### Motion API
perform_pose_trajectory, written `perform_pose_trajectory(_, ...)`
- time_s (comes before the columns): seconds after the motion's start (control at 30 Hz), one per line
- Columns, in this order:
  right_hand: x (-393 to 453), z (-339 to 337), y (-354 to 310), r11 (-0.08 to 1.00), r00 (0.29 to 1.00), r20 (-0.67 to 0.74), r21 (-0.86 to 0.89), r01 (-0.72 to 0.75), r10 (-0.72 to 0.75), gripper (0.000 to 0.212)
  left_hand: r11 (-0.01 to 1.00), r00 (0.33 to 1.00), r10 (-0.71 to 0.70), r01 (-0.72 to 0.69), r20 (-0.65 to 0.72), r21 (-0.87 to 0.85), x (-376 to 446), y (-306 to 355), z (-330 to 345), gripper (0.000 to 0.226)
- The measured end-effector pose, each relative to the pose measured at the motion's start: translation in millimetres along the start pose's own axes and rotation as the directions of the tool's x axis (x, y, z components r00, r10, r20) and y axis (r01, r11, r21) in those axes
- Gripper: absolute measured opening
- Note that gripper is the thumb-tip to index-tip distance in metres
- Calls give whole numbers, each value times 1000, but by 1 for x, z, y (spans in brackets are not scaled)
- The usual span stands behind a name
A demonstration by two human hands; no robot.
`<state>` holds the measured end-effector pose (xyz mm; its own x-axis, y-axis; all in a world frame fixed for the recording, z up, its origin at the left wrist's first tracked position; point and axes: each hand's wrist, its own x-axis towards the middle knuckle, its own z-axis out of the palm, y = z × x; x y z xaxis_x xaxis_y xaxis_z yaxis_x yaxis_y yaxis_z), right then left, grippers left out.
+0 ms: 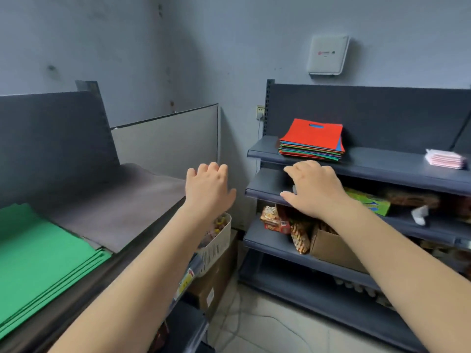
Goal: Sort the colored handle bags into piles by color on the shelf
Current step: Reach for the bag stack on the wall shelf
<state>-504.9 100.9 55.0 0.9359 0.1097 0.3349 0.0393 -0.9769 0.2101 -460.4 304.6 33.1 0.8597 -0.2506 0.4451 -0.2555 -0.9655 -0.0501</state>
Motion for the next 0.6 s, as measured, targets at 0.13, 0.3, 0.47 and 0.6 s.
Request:
perform_pose_trajectory(0.13, 44, 19, 43, 996, 996, 16, -3, -85, 85, 59, 997, 997, 72, -72, -11, -26, 70, 29, 24, 46)
perform_pose_trajectory(0.3, 89, 47, 88, 983, 984, 8, 33, -178, 178, 55, 987, 990, 142, -142, -6, -74, 144, 61, 59, 48)
perform_pose_trajectory(0.47, 120, 80, 126, 974, 975, -12, 25, -223, 223, 53, 970, 976, 217, -215, 7, -111, 198, 97, 99, 47)
perform_pose_trajectory(0.6, 145, 104, 160, 963, 963, -7, 7, -270, 270, 52, 958, 965, 263, -260, 9, -118, 237, 123, 127, 45)
